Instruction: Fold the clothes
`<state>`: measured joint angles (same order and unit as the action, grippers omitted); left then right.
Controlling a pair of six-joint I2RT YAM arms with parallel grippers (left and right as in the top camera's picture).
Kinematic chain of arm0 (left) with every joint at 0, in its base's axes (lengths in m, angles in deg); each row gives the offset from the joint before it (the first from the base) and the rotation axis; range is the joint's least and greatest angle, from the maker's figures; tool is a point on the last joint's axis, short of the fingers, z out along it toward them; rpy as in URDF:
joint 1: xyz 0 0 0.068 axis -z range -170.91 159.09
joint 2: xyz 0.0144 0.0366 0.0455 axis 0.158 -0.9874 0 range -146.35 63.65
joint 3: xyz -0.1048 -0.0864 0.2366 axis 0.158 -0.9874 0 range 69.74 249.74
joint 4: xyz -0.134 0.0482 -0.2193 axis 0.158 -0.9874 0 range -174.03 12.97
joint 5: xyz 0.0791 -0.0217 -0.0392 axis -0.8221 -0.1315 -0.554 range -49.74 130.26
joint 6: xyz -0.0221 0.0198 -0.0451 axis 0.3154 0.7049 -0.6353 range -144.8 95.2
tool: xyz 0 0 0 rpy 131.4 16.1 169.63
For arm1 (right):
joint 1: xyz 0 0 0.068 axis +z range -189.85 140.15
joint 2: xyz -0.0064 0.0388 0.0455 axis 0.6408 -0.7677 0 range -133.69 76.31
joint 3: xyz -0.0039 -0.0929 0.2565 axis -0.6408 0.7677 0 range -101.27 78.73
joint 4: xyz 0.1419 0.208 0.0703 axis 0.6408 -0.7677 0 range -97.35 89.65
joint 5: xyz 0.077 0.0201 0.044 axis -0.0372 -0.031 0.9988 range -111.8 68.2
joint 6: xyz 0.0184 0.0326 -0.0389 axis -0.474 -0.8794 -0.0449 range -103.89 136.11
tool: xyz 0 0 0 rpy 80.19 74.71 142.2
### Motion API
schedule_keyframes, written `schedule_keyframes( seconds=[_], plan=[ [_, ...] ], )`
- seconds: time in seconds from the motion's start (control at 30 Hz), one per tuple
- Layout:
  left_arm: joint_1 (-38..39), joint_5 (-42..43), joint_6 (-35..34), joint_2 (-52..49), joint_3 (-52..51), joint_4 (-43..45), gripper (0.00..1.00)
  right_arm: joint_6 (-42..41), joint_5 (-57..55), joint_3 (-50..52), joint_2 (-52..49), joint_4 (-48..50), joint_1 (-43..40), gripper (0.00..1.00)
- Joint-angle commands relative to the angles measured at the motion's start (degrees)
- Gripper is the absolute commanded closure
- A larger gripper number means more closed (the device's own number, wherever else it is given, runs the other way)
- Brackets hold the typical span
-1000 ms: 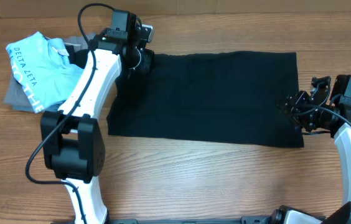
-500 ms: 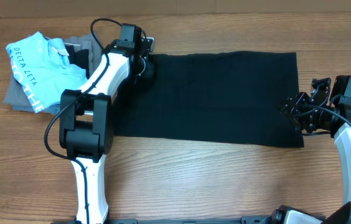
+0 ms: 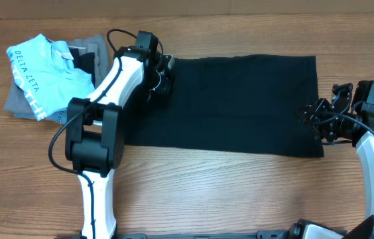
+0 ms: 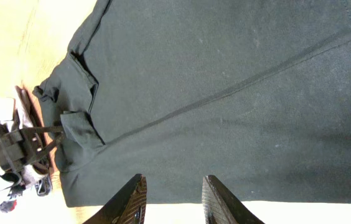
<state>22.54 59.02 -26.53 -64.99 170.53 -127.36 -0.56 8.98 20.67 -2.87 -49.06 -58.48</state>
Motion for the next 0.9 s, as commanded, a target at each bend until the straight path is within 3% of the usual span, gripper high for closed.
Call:
schedule_keyframes(
  seconds=[0.0,0.2,0.43,0.63,0.73,0.87],
  plan=[
    [1.81,-2.93,0.96,3.56,0.26,-2.21,0.96,0.39,-0.35,-1.14,0.68,0.15,0.37,0.67],
    [2.23,-7.02,1.36,4.50,0.26,-1.99,0.96,0.37,-1.20,-1.14,0.68,0.13,0.37,0.66],
    [2.89,-3.21,3.06,4.46,0.26,5.51,0.87,0.37,-1.22,-1.14,0.66,0.35,0.37,0.66],
    [4.24,-2.10,3.04,4.24,0.24,10.08,0.60,0.37,-1.20,-1.14,0.63,0.33,0.37,0.66],
    [4.96,-1.97,3.13,3.54,-0.20,10.08,0.52,0.37,-1.20,-1.14,0.63,0.33,0.37,0.66],
    [6.21,1.31,4.42,3.13,-0.26,9.88,0.53,0.37,-1.20,-1.14,0.63,0.26,0.37,0.66]
  ],
)
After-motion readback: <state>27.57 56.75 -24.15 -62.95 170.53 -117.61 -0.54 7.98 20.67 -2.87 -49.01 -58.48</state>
